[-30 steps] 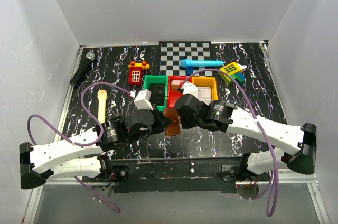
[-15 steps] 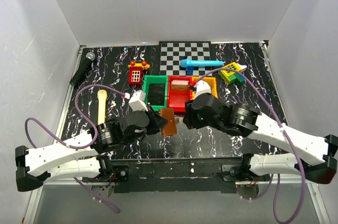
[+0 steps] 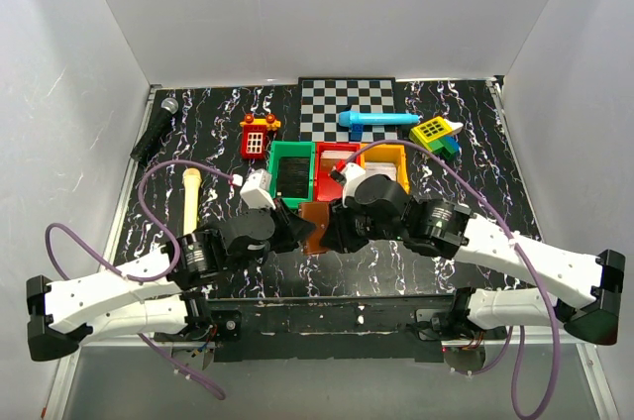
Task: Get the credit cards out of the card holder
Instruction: Open the card holder at the center of the board.
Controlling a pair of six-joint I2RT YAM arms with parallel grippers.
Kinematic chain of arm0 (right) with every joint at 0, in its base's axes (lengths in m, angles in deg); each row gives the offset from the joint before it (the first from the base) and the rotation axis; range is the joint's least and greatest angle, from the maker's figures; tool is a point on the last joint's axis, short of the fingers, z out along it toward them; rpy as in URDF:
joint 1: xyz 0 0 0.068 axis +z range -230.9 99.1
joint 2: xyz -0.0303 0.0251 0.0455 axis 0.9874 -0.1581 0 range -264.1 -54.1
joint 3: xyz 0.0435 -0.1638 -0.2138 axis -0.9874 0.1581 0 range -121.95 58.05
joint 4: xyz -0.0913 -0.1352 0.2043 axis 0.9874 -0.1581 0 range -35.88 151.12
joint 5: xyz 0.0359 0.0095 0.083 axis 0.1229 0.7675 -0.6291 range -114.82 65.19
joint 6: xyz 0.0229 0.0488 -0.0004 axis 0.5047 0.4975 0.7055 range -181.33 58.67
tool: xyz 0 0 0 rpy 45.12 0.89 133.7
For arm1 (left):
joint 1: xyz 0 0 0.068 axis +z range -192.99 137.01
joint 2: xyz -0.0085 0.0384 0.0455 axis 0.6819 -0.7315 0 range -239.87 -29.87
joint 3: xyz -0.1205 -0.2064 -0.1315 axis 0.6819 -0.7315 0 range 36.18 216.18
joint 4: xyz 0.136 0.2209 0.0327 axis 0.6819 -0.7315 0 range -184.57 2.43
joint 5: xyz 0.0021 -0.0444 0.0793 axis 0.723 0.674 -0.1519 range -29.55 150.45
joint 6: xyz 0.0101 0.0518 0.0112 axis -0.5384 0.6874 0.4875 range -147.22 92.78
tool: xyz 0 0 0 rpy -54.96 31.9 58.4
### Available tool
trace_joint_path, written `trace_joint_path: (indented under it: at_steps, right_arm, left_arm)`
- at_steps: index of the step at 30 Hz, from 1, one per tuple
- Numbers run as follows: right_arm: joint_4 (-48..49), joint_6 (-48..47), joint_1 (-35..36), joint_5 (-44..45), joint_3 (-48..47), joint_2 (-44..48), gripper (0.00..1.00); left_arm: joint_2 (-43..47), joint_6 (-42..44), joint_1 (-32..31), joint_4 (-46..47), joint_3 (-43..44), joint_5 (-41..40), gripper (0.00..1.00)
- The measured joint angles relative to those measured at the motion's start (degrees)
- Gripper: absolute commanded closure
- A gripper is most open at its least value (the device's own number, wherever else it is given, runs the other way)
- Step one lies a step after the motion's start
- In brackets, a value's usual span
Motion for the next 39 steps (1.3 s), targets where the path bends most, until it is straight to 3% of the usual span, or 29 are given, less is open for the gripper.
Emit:
trace_joint_path:
  at_steps: [10, 19, 25, 29, 34, 36, 39]
  right_arm:
    - [3.3, 3.2, -9.2, -4.4, 8.1, 3.1, 0.77]
    - [6.2, 5.3, -13.2, -9.2, 11.4, 7.0, 0.76]
    - [6.1, 5.8, -16.7, -10.5, 13.6, 12.0, 0.74]
    - [5.5, 5.5, -18.0, -10.5, 13.6, 15.8, 0.71]
    - [1.8, 3.8, -18.2, -9.2, 13.3, 20.4, 0.54]
    - [0.1, 2.6, -18.2, -7.7, 12.8, 22.2, 0.41]
    - [0.6, 1.8, -18.2, -6.4, 13.1, 26.3, 0.16]
  left_arm:
    - [4.0, 1.7, 0.0, 6.2, -4.9, 3.2, 1.0]
    - [8.8, 4.9, 0.2, 16.2, -12.0, 7.7, 1.0]
    - [12.8, 4.9, 2.8, 29.7, -20.0, 14.6, 1.0]
    - [13.8, 4.5, 8.0, 42.1, -25.5, 21.5, 1.0]
    - [12.6, 5.3, 12.2, 66.1, -37.3, 27.7, 1.0]
    - [11.2, 5.3, 12.5, 74.3, -41.0, 28.8, 1.0]
    - [10.1, 5.0, 13.6, 78.9, -41.7, 31.6, 1.0]
